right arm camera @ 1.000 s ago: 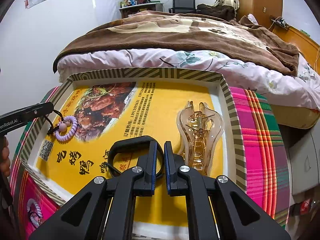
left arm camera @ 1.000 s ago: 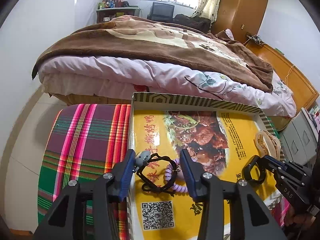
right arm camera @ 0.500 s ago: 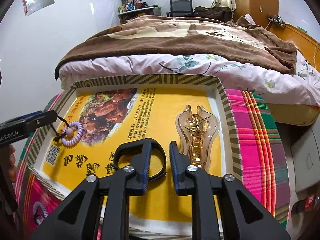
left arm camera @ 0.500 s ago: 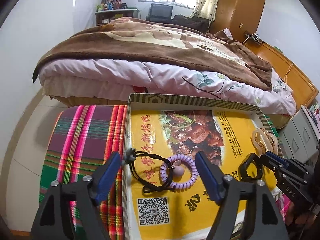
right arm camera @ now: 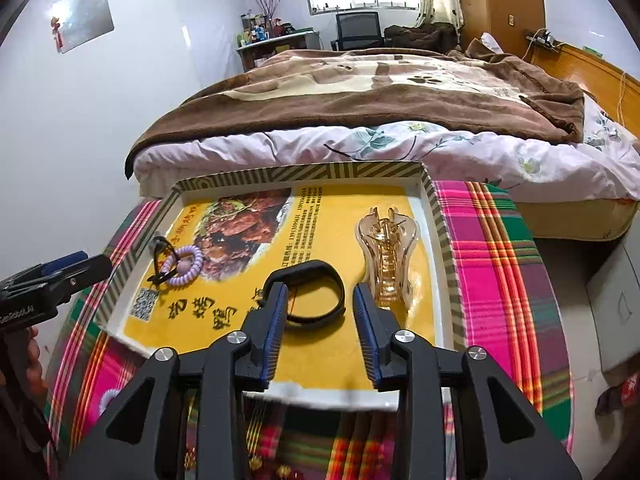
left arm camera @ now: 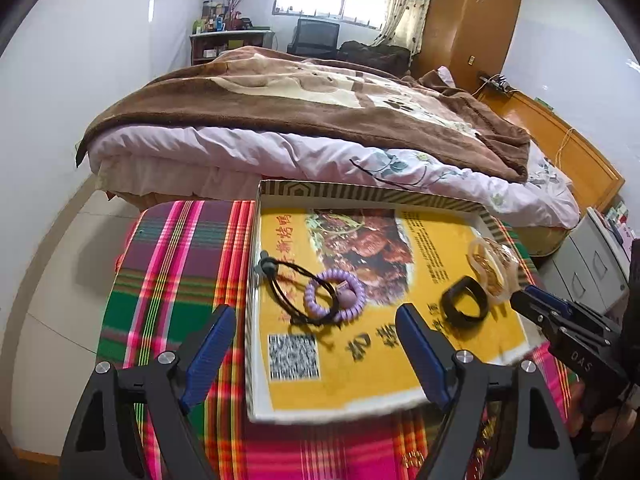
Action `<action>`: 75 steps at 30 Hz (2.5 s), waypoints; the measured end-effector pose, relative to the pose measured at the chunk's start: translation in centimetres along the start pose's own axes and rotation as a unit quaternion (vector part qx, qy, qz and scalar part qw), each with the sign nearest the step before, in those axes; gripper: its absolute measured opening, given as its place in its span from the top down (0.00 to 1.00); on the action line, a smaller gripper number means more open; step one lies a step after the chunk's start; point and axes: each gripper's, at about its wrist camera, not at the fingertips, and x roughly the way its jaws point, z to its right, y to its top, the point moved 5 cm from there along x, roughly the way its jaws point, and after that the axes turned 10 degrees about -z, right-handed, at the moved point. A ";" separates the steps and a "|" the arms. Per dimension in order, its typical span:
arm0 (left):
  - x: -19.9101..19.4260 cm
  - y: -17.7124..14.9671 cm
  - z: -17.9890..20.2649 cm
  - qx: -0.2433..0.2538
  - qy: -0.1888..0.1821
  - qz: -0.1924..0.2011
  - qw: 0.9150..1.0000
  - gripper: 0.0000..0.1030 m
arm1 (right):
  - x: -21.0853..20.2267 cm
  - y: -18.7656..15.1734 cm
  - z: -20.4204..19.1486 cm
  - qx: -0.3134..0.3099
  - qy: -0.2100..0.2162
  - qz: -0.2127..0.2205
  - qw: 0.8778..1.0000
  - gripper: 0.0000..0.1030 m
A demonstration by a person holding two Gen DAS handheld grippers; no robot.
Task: Organize jewelry
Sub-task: 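Withdraw both open tools from the tray back over the cloth, then lower the right tool onto the red bead bracelet and close it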
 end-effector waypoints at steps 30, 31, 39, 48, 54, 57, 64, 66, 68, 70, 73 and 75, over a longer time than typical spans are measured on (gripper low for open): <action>-7.3 -14.8 -3.7 -0.038 -0.034 0.019 0.999 0.21 | -2.9 -12.5 0.0 -0.018 0.013 -0.032 0.999 0.62; -7.4 -15.0 -3.8 -0.039 -0.034 0.020 0.998 0.21 | -3.0 -12.8 0.0 -0.019 0.010 -0.032 0.999 0.62; -7.0 -15.9 -4.0 -0.038 -0.041 0.013 0.998 0.21 | -4.0 -12.4 -1.9 -0.041 0.010 -0.003 0.999 0.62; -5.9 -16.0 -3.5 -0.033 -0.053 -0.001 0.998 0.20 | -1.5 -10.1 -2.8 -0.128 -0.007 -0.027 0.991 0.62; -5.1 -15.8 -3.3 -0.032 -0.055 -0.008 0.998 0.20 | 0.3 -10.4 -3.2 -0.184 -0.002 -0.069 0.981 0.61; -4.7 -15.6 -3.2 -0.032 -0.057 -0.012 0.998 0.21 | 0.7 -10.6 -3.5 -0.196 0.022 -0.077 0.977 0.61; -3.9 -15.3 -2.5 -0.028 -0.059 -0.021 0.998 0.21 | 1.5 -10.1 -3.7 -0.193 0.037 -0.088 0.977 0.56; -3.8 -15.2 -2.3 -0.028 -0.059 -0.022 0.998 0.20 | 1.4 -10.1 -3.5 -0.180 0.050 -0.089 0.978 0.56; -3.7 -15.1 -2.1 -0.027 -0.059 -0.023 0.998 0.20 | 1.2 -10.1 -3.2 -0.172 0.055 -0.085 0.980 0.82; -3.7 -15.1 -2.1 -0.028 -0.058 -0.024 0.998 0.20 | 0.9 -10.3 -2.8 -0.166 0.056 -0.082 0.981 0.85; -3.6 -15.0 -1.9 -0.026 -0.057 -0.026 0.998 0.20 | 0.2 -10.6 -2.6 -0.163 0.062 -0.073 0.982 0.89; -3.5 -15.1 -1.7 -0.024 -0.055 -0.028 0.998 0.21 | -0.3 -10.8 -2.4 -0.161 0.063 -0.065 0.983 0.90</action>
